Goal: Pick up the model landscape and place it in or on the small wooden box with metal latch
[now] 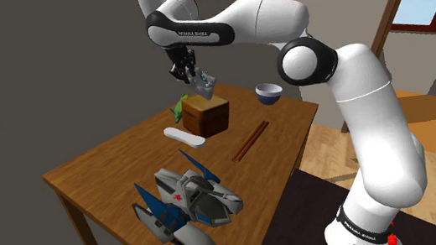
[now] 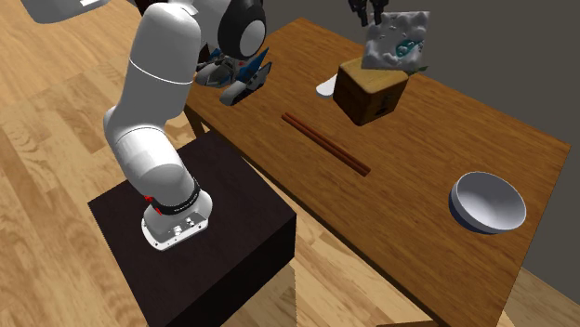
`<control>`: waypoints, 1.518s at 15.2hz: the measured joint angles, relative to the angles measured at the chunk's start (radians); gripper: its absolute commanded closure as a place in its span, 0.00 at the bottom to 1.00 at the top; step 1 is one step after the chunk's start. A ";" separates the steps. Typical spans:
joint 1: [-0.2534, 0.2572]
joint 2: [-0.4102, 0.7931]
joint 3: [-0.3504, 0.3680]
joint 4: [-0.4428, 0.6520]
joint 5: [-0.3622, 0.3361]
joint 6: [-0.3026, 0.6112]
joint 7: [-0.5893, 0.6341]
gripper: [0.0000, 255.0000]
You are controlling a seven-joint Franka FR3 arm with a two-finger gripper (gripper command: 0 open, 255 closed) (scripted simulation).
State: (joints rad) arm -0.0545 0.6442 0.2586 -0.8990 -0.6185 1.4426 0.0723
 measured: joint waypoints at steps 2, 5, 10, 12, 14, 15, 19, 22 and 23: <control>-0.007 -0.002 0.001 -0.025 0.001 0.021 0.009 1.00; -0.019 -0.020 0.005 -0.097 0.005 0.068 0.035 1.00; -0.032 -0.030 0.007 -0.178 0.006 0.130 0.066 1.00; -0.038 -0.033 0.007 -0.210 0.005 0.155 0.079 1.00; -0.044 -0.037 0.007 -0.243 0.004 0.183 0.090 1.00; -0.046 -0.038 0.008 -0.254 0.004 0.191 0.095 1.00; -0.047 -0.041 0.008 -0.266 0.004 0.199 0.100 1.00; -0.047 -0.041 0.008 -0.266 0.004 0.199 0.100 0.00; -0.047 -0.041 0.008 -0.266 0.004 0.199 0.100 0.00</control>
State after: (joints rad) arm -0.1015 0.6031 0.2667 -1.1650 -0.6142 1.6414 0.1723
